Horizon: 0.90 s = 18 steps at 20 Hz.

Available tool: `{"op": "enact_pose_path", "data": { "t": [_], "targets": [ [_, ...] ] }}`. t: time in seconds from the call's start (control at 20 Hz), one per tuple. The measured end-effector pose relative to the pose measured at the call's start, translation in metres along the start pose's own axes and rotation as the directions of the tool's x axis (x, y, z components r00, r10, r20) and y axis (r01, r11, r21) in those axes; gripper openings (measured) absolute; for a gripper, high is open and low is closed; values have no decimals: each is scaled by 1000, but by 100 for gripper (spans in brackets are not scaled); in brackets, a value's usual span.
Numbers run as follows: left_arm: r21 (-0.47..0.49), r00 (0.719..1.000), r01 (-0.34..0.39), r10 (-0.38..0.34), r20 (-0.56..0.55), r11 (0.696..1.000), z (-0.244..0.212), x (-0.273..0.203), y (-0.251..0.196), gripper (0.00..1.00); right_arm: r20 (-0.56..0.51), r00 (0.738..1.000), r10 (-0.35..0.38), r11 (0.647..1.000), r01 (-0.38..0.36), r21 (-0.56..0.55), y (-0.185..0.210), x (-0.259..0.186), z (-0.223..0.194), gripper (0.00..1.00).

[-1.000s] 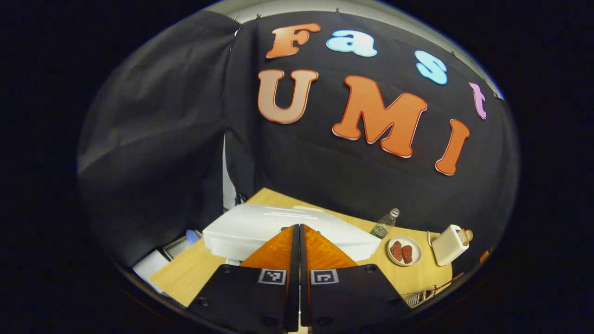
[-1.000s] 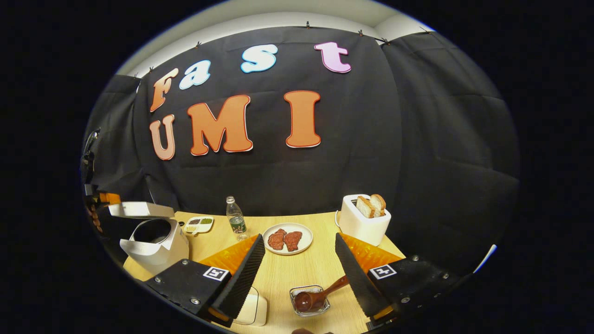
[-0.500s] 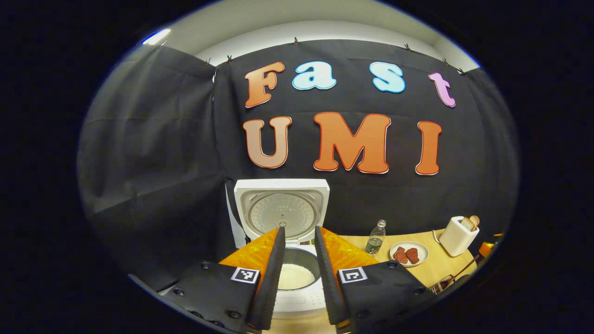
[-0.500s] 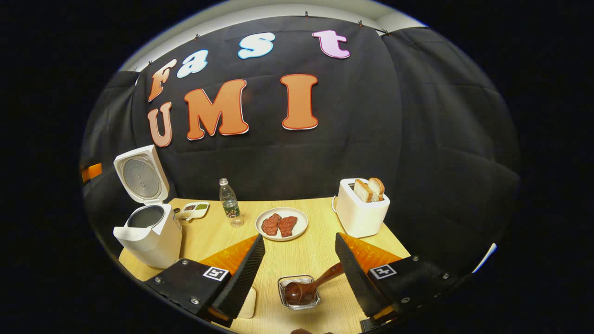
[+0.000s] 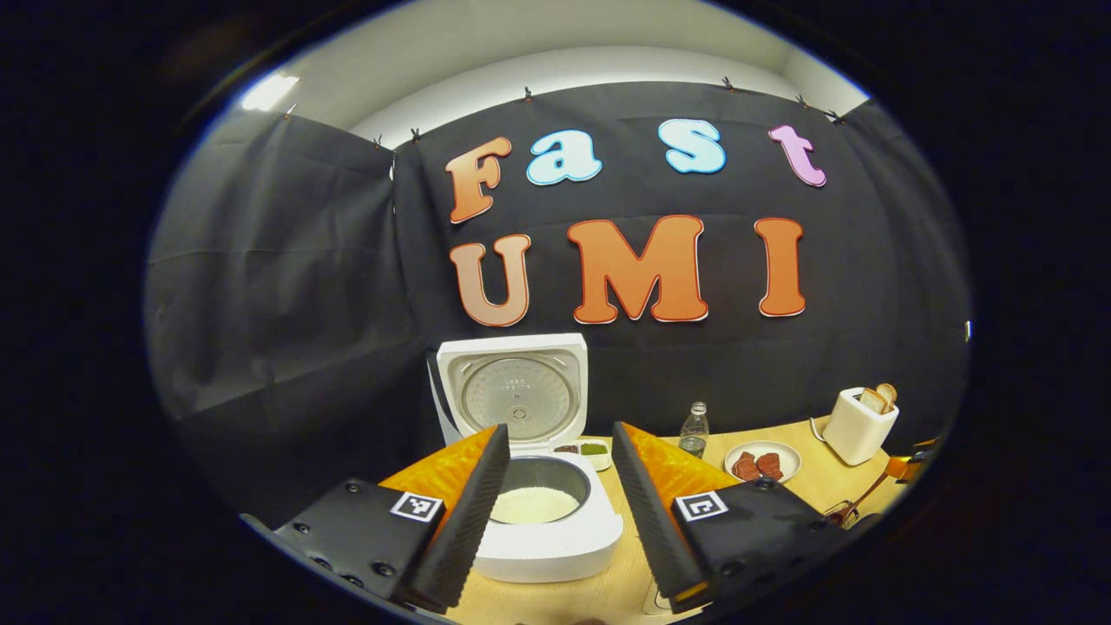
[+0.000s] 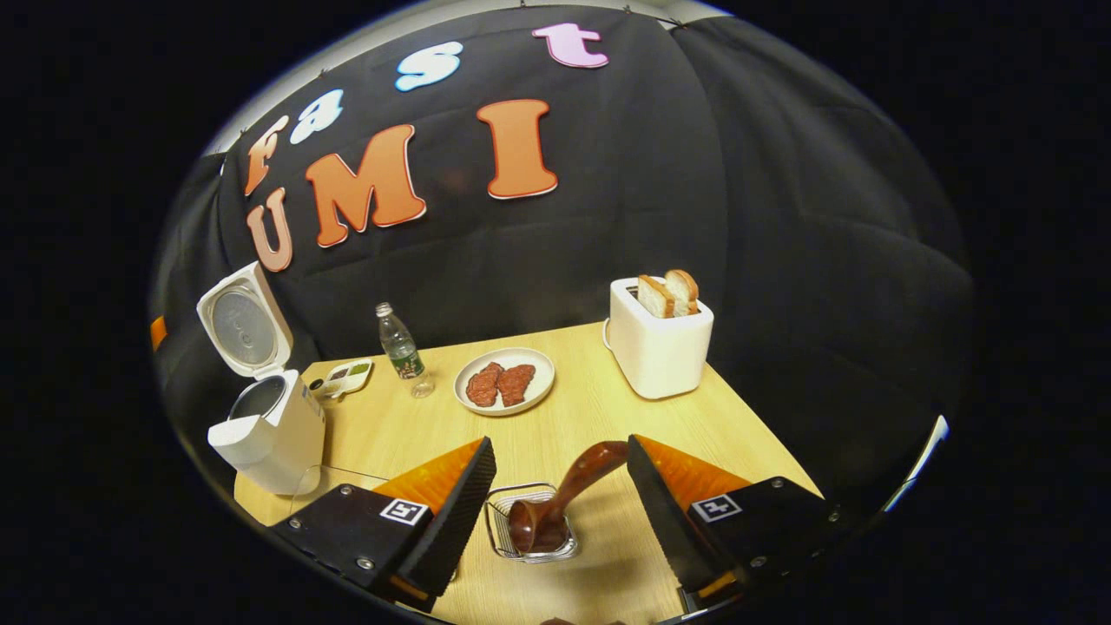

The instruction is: Close the left gripper, press the button to open the rice cooker; take a wooden spoon from the chopstick holder with the right hand, scoop a spoonful of rice and pour it into the rice cooker, then put the wooden spoon back into the chopstick holder.

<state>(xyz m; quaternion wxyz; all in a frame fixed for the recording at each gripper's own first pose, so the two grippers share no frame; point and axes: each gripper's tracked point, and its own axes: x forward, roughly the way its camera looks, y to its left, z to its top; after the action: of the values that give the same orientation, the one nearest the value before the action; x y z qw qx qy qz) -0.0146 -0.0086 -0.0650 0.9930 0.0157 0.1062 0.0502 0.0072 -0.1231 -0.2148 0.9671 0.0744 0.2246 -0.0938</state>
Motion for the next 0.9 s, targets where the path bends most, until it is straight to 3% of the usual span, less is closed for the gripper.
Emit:
{"op": "enact_pose_path", "data": {
  "t": [0.1,0.35,0.45,0.6,0.65,0.7,0.75,0.8,0.85,0.9],
  "targets": [
    [-11,1000,-7,7,-13,1000,-3,-8,-3,97,-36,999,-7,999,8,36,-8,8,-14,94],
    [6,999,-26,26,-27,1000,-4,-27,-6,100,-159,987,29,992,-10,123,-7,32,-49,93],
    [22,999,-35,36,-32,999,-4,-33,-7,100,-182,982,54,984,-22,176,-4,39,-52,88],
    [25,998,-44,45,-43,999,-7,-41,-10,100,-226,968,107,969,-51,244,8,46,-65,70],
    [29,998,-46,48,-47,999,-8,-43,-11,100,-234,965,115,965,-53,258,10,49,-69,69],
    [32,998,-48,49,-47,998,-9,-45,-11,100,-237,965,113,962,-47,268,9,51,-72,54],
    [37,997,-51,53,-47,998,-10,-47,-11,97,-240,964,114,960,-44,278,8,54,-73,56],
    [41,997,-54,56,-51,998,-12,-49,-10,97,-248,962,112,958,-38,285,9,54,-77,42],
    [43,997,-56,58,-58,997,-14,-50,-10,100,-241,963,118,952,-40,305,10,52,-74,34],
    [44,996,-58,60,-63,997,-16,-52,-9,100,-249,962,113,950,-32,309,11,50,-76,19]
  ]
}}
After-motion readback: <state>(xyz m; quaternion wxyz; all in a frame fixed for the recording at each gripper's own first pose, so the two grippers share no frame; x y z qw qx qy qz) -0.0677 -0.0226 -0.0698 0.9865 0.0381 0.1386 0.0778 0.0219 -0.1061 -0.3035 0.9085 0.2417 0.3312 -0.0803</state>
